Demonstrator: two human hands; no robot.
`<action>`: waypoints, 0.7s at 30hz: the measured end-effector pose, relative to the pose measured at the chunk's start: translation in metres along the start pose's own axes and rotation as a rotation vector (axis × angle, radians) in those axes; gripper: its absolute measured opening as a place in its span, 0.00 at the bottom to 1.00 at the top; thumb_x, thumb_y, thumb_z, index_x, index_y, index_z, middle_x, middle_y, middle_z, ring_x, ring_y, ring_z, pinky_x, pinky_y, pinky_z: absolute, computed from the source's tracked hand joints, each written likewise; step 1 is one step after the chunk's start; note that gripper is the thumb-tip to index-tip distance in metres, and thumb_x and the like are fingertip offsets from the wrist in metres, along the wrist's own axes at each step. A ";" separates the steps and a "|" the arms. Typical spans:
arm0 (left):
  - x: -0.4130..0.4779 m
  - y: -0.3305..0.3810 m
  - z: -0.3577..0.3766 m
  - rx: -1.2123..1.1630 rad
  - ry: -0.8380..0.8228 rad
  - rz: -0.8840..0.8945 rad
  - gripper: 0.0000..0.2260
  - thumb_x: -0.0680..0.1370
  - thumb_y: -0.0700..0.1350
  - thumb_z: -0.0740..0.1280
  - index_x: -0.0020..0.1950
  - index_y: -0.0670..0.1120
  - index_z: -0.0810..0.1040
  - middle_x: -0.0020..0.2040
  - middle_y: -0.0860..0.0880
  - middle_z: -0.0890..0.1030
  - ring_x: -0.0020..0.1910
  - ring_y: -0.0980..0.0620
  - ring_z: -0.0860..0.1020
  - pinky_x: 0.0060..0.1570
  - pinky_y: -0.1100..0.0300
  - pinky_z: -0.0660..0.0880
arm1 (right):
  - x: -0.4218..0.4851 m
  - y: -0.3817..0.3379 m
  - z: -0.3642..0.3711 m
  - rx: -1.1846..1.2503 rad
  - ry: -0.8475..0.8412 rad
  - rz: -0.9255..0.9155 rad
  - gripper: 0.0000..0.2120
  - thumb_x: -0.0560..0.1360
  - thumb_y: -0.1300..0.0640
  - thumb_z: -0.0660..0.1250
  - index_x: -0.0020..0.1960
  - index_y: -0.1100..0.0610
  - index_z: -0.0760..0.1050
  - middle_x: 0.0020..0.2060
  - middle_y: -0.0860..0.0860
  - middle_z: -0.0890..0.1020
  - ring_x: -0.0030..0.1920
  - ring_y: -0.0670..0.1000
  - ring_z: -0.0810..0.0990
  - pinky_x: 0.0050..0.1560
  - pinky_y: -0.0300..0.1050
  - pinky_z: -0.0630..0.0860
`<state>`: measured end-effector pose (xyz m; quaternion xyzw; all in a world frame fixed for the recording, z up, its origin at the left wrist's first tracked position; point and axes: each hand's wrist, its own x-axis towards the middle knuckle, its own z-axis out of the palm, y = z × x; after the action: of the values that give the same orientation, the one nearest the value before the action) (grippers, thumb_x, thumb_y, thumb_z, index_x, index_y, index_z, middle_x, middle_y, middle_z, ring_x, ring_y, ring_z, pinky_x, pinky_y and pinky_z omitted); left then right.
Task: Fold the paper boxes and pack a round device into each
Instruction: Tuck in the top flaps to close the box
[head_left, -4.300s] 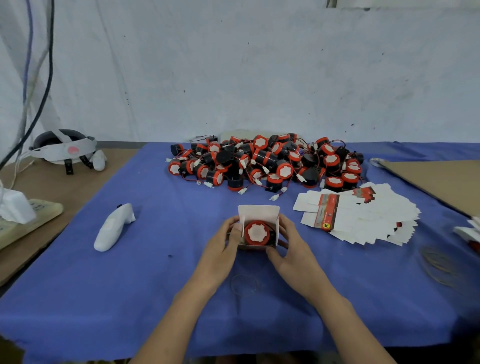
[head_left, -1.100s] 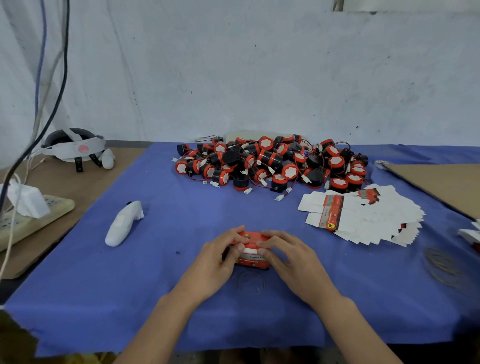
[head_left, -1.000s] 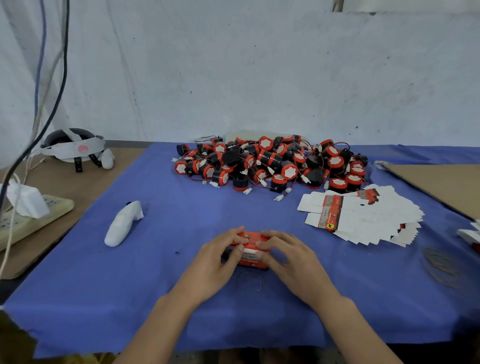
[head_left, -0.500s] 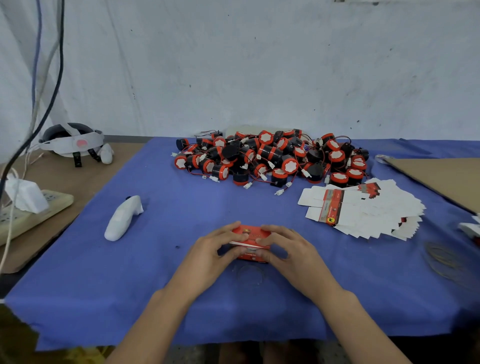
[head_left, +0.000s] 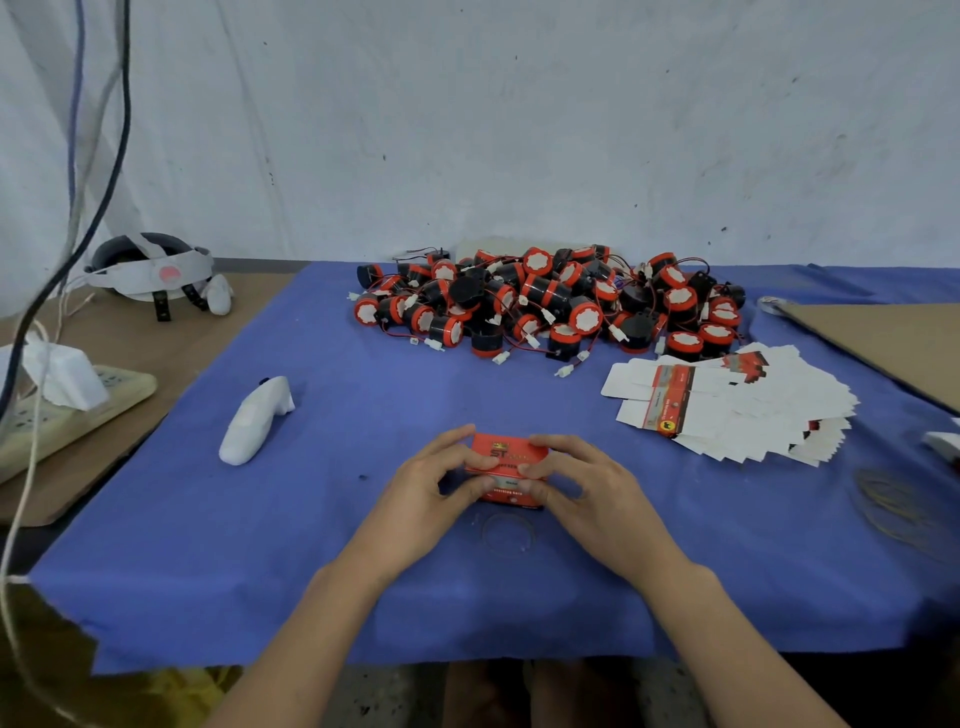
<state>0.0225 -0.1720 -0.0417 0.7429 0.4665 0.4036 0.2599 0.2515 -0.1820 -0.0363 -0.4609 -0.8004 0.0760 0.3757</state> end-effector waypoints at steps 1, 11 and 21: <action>0.000 0.001 0.000 -0.026 0.005 -0.018 0.08 0.77 0.49 0.72 0.49 0.64 0.80 0.68 0.64 0.72 0.62 0.65 0.76 0.61 0.55 0.76 | 0.000 0.000 0.000 0.010 0.002 0.003 0.10 0.77 0.44 0.68 0.51 0.49 0.83 0.64 0.42 0.78 0.59 0.47 0.79 0.54 0.44 0.79; 0.004 0.007 0.001 -0.294 0.006 -0.086 0.08 0.75 0.38 0.74 0.43 0.51 0.82 0.58 0.65 0.81 0.54 0.58 0.82 0.51 0.65 0.77 | 0.002 0.004 0.003 0.187 -0.026 0.087 0.07 0.75 0.43 0.69 0.47 0.44 0.81 0.61 0.33 0.75 0.59 0.38 0.76 0.54 0.30 0.74; 0.027 0.074 0.032 -0.356 0.001 -0.106 0.04 0.77 0.44 0.72 0.49 0.53 0.81 0.45 0.62 0.84 0.45 0.63 0.82 0.41 0.70 0.76 | -0.014 -0.007 -0.051 0.723 0.390 0.430 0.05 0.82 0.49 0.64 0.53 0.45 0.79 0.54 0.41 0.82 0.54 0.45 0.82 0.52 0.40 0.81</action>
<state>0.0910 -0.1799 0.0069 0.6594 0.4264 0.4659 0.4078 0.2850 -0.2084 -0.0042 -0.4615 -0.5232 0.3382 0.6316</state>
